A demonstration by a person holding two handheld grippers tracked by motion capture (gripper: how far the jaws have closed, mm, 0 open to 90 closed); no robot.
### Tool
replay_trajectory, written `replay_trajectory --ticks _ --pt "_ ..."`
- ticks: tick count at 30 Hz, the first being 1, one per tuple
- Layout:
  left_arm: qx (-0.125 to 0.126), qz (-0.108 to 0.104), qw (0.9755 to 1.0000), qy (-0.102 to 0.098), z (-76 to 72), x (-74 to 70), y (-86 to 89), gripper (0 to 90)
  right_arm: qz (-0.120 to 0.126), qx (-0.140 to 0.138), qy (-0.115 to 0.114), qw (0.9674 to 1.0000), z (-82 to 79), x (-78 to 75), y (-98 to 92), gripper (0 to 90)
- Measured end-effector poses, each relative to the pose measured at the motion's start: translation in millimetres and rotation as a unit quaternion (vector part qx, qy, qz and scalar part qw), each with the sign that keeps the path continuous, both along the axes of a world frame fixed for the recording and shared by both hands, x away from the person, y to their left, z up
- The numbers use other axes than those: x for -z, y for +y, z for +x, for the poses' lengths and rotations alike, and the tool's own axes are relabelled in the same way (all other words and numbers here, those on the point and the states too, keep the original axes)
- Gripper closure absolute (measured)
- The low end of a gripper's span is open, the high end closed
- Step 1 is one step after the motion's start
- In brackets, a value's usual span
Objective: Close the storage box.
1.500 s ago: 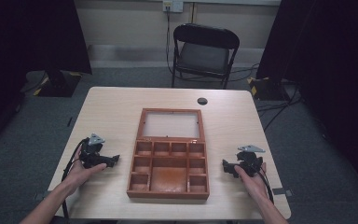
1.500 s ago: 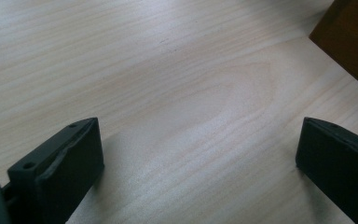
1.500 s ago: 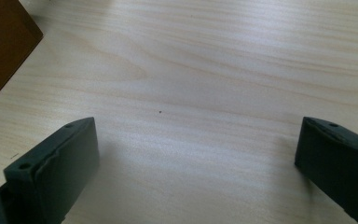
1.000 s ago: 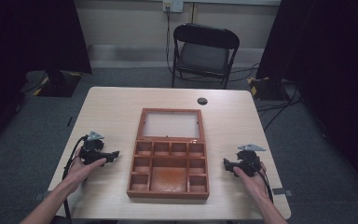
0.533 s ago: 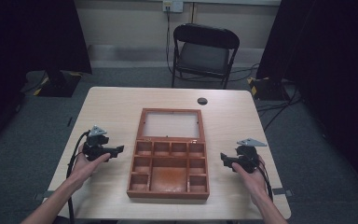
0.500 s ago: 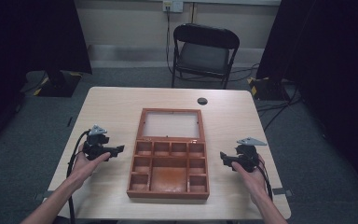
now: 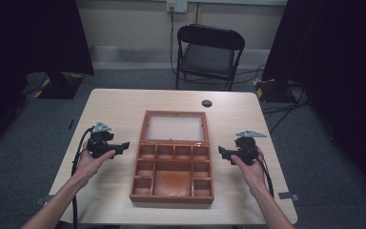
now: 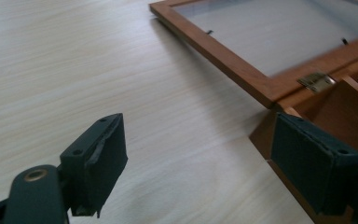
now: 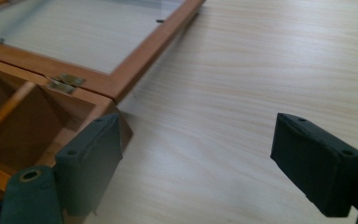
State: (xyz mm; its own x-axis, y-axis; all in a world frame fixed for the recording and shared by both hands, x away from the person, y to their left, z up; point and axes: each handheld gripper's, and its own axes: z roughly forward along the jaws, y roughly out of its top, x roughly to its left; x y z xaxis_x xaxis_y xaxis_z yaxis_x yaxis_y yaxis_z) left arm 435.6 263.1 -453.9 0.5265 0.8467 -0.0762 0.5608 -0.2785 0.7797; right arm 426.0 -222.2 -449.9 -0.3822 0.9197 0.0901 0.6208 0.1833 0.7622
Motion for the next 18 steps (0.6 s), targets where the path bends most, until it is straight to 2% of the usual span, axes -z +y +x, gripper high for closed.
replay_trajectory --ticks 1,4,5,8,10,11,13,16,18 --pt "0.0 0.0 1.0 0.0 0.0 0.0 0.0 18.1 0.008 -0.005 0.001 1.0 1.1 -1.0 1.5 15.6" --pt "0.012 0.0 0.9999 0.005 0.0 -2.3 -5.4 18.4 0.007 -0.012 0.004 0.9999 3.2 -2.4 5.3 15.6" --pt "0.02 0.0 0.9997 0.013 4.1 -5.6 -7.9 18.4 0.008 -0.014 -0.003 0.9999 5.4 -2.3 10.2 16.0" --pt "0.01 -0.013 0.9999 -0.001 8.8 -9.0 -11.9 18.5 0.007 -0.024 0.01 0.9996 10.3 -1.7 15.8 15.8" --pt "0.015 -0.011 0.9998 0.006 12.1 -9.9 -13.2 18.4 0.01 -0.026 0.012 0.9996 12.4 -2.3 17.2 15.8" --pt "0.016 -0.015 0.9997 0.013 18.6 -10.7 -16.6 18.4 0.017 -0.022 0.007 0.9996 18.0 -4.5 20.1 15.8" --pt "0.01 -0.017 0.9997 0.012 23.1 -12.0 -20.7 18.7 0.021 -0.016 0.001 0.9996 24.0 -5.8 22.3 16.2" --pt "0.015 -0.003 0.9999 0.004 29.2 -15.8 -29.5 18.5 0.023 -0.018 0.004 0.9996 35.9 -7.4 27.1 16.0" --pt "0.018 -0.009 0.9998 0.0 31.4 -17.0 -32.9 18.6 0.024 -0.018 0.003 0.9995 38.9 -8.0 28.5 16.0"
